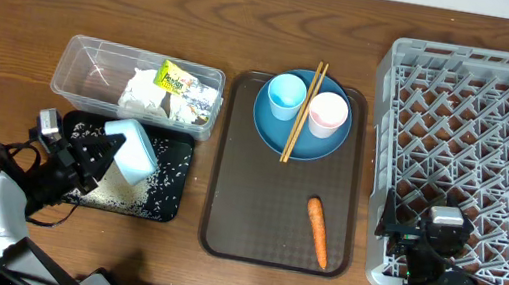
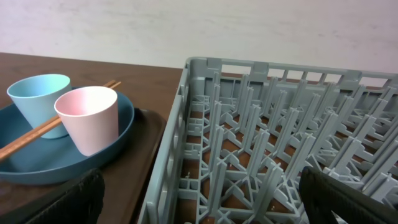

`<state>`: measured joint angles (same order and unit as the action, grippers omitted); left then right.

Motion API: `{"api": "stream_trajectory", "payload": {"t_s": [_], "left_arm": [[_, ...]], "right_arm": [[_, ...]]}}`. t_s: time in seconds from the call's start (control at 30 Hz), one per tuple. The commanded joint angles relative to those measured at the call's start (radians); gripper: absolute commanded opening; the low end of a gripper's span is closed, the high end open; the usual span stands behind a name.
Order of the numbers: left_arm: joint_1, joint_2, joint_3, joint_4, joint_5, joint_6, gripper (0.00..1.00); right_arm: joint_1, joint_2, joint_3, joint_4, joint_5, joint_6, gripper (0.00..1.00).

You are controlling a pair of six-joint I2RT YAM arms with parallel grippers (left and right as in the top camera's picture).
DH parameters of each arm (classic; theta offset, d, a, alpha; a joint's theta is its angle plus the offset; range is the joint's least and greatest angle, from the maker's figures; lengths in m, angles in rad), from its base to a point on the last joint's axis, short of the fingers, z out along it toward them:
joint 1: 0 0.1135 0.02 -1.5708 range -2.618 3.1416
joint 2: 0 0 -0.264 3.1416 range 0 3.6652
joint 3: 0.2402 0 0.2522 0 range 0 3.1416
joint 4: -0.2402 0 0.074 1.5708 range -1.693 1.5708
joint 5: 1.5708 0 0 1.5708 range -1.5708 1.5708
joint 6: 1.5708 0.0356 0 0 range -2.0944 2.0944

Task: Sort waste into correct bins and load items into the dishwasher rack
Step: 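Tilt the bowl with the left gripper to pour rice onto the black tray, then carry the empty bowl back and set it on the brown tray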

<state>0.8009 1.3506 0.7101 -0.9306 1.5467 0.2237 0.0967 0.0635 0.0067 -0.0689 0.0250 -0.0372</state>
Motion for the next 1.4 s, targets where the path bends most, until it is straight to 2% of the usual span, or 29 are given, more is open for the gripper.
{"api": "stream_trajectory", "payload": {"t_s": [0.0,0.07,0.13,0.2,0.3,0.43,0.57,0.7,0.77,0.87,0.93,1.2,1.3,1.37], "left_arm": [[-0.005,0.002,0.001,0.066,0.025,-0.019,0.06],[-0.005,0.002,0.001,0.060,0.026,-0.089,0.06],[-0.006,0.000,0.001,0.027,0.026,-0.071,0.06],[-0.005,0.001,0.001,0.089,0.026,-0.043,0.06],[-0.009,0.001,0.001,0.066,0.026,-0.116,0.06],[-0.033,0.000,0.001,0.066,0.000,-0.053,0.06],[-0.035,0.000,0.002,0.066,0.025,-0.100,0.06],[-0.034,0.000,0.002,0.137,0.024,-0.118,0.06],[-0.035,-0.001,0.002,0.068,0.025,-0.136,0.06],[-0.048,-0.014,0.002,-0.064,0.025,-0.057,0.06],[-0.058,-0.021,0.002,-0.044,0.018,-0.015,0.06],[-0.102,-0.064,0.022,-0.038,0.009,-0.018,0.06],[-0.134,-0.111,0.069,-0.038,-0.052,-0.027,0.06],[-0.166,-0.148,0.104,-0.037,-0.138,-0.074,0.06]], "right_arm": [[0.008,0.000,-0.001,-0.003,0.000,-0.005,0.99],[0.008,0.000,-0.001,-0.003,0.000,-0.005,0.99],[0.008,0.000,-0.001,-0.003,0.000,-0.005,0.99],[0.008,0.000,-0.001,-0.003,0.000,-0.005,0.99],[0.008,0.000,-0.001,-0.003,0.000,-0.005,0.99],[0.008,0.000,-0.001,-0.003,0.000,-0.005,0.99],[0.008,0.000,-0.001,-0.003,0.000,-0.005,0.99],[0.008,0.000,-0.001,-0.003,0.000,-0.005,0.99],[0.008,0.000,-0.001,-0.003,0.000,-0.005,0.99],[0.008,0.000,-0.001,-0.003,0.000,-0.005,0.99],[0.008,0.000,-0.001,-0.003,0.000,-0.005,0.99],[0.008,0.000,-0.001,-0.003,0.000,-0.005,0.99],[0.008,0.000,-0.001,-0.003,0.000,-0.005,0.99],[0.008,0.000,-0.001,-0.003,0.000,-0.005,0.99]]}}
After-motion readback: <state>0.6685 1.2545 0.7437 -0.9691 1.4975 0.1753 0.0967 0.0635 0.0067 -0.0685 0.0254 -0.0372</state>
